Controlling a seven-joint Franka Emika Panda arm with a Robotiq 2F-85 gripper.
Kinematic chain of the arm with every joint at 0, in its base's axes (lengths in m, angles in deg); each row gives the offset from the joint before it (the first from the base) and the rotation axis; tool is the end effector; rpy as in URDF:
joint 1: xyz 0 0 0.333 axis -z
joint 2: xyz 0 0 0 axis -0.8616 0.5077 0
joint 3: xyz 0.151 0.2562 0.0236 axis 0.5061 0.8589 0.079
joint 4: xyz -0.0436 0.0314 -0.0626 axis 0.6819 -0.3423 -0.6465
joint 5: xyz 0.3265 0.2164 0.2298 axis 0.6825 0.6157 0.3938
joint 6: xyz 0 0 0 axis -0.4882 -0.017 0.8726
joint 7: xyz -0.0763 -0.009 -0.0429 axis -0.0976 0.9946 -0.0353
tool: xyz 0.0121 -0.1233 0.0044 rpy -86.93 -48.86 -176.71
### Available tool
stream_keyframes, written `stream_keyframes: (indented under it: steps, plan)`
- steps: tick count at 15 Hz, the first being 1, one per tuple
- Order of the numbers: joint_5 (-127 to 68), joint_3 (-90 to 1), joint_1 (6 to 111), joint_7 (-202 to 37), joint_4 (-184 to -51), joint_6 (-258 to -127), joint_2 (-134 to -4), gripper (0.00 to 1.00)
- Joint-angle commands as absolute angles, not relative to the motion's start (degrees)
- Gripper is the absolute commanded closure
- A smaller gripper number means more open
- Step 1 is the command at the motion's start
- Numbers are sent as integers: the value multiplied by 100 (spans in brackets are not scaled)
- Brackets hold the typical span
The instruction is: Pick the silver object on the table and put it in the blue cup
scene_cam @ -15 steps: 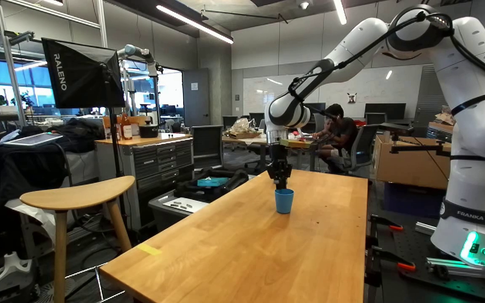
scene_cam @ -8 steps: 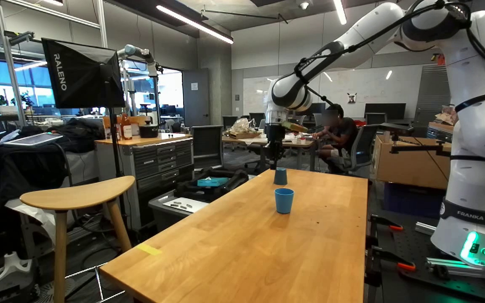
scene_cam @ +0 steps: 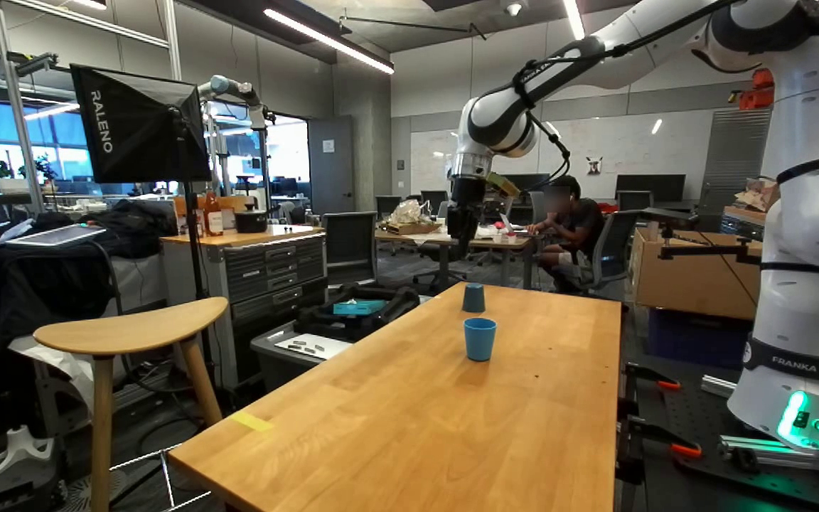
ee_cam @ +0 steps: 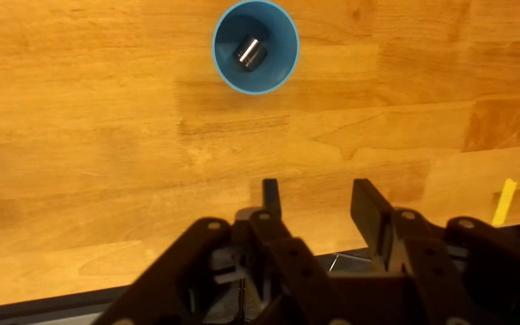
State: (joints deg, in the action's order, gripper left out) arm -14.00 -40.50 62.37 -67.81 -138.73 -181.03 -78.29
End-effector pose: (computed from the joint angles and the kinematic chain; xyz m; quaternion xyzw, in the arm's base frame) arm 0.6386 -0.0204 0.3421 -0.9952 -0.0037 -0.0316 0.0928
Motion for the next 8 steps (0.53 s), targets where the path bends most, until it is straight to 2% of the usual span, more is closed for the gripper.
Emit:
stream_keyframes:
  steps: [1,4,5,6,7,8]
  plan:
    - [-1482,-4065,6247,-6443,-13762,-17685,-8064,22]
    - [-1674,-4087,6232,-6410,-13619,-17320,-8118,0]
    - [-1795,-4104,6233,-6489,-13531,-17135,-8085,0]
    - [-1631,-4079,6214,-6527,-13692,-17496,-8019,10]
    - [-1693,-4085,6214,-6527,-13644,-17378,-8023,2]
    - [-1714,-4090,6214,-6527,-13619,-17334,-8024,0]
